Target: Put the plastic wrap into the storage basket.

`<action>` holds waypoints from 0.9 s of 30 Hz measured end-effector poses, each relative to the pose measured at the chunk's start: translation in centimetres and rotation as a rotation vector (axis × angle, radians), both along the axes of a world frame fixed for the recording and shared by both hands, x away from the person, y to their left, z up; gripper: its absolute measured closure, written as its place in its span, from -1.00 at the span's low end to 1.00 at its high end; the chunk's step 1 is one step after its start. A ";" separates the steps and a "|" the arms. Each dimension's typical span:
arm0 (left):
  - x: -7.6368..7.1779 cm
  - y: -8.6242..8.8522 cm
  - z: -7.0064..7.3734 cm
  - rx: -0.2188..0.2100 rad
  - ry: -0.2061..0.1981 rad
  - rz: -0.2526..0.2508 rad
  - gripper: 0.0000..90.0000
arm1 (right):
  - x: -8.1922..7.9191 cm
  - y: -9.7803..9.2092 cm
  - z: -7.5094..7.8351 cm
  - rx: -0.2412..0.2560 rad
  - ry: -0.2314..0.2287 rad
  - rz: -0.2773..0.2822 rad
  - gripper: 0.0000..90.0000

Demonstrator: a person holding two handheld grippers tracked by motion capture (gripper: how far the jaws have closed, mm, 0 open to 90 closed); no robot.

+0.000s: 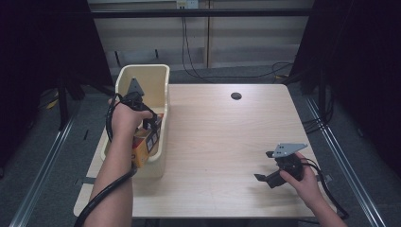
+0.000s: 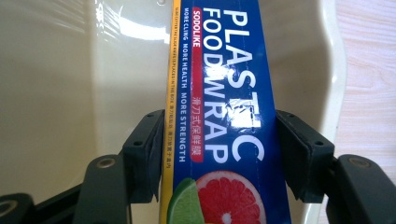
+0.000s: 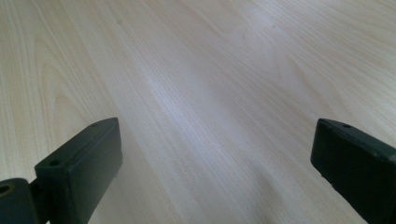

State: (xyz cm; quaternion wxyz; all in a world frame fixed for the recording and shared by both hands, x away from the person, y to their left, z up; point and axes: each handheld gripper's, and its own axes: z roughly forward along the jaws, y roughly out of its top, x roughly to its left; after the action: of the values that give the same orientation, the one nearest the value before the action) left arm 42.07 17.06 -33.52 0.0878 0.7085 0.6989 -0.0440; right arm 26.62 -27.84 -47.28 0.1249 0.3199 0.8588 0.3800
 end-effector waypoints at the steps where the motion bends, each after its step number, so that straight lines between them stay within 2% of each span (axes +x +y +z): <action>1: 0.0 0.0 0.1 -0.006 0.002 0.005 -0.14 | 0.0 0.0 0.0 0.000 0.000 0.001 -0.95; 4: 0.0 0.1 0.3 -0.015 0.000 0.006 -0.15 | 0.0 0.0 0.0 -0.002 0.003 0.000 -0.95; 6: -0.1 0.0 0.3 -0.004 -0.016 0.010 -0.15 | 0.0 0.0 0.0 0.000 -0.002 0.001 -0.95; 10: -0.1 0.0 0.5 -0.017 -0.009 0.006 -0.15 | 0.0 0.0 0.0 0.000 -0.002 0.003 -0.95; 11: -0.1 0.0 0.5 -0.016 -0.022 0.006 -0.15 | 0.0 0.0 0.0 0.000 -0.001 0.003 -0.95; 12: -0.1 0.0 0.7 -0.026 -0.015 0.014 -0.15 | 0.0 0.0 0.0 0.001 -0.001 0.003 -0.95; 15: -0.1 0.0 1.0 -0.021 -0.030 0.013 -0.14 | 0.0 0.0 0.0 0.001 0.000 0.003 -0.95; 16: -0.1 0.1 1.1 -0.028 -0.030 0.001 -0.15 | 0.0 0.0 0.0 0.000 0.000 0.003 -0.95; 20: -0.2 0.1 1.9 -0.045 -0.063 0.014 -0.16 | 0.0 0.0 0.0 0.001 -0.002 0.001 -0.95; 27: -0.4 -0.2 3.5 -0.084 -0.107 -0.011 -0.27 | 0.0 0.0 0.1 0.001 -0.003 0.003 -0.95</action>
State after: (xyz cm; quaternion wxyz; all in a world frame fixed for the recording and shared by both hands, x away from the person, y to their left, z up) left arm 41.65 16.84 -30.04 0.1543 0.7095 0.6867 -0.0360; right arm 26.60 -27.81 -47.20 0.1252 0.3180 0.8590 0.3811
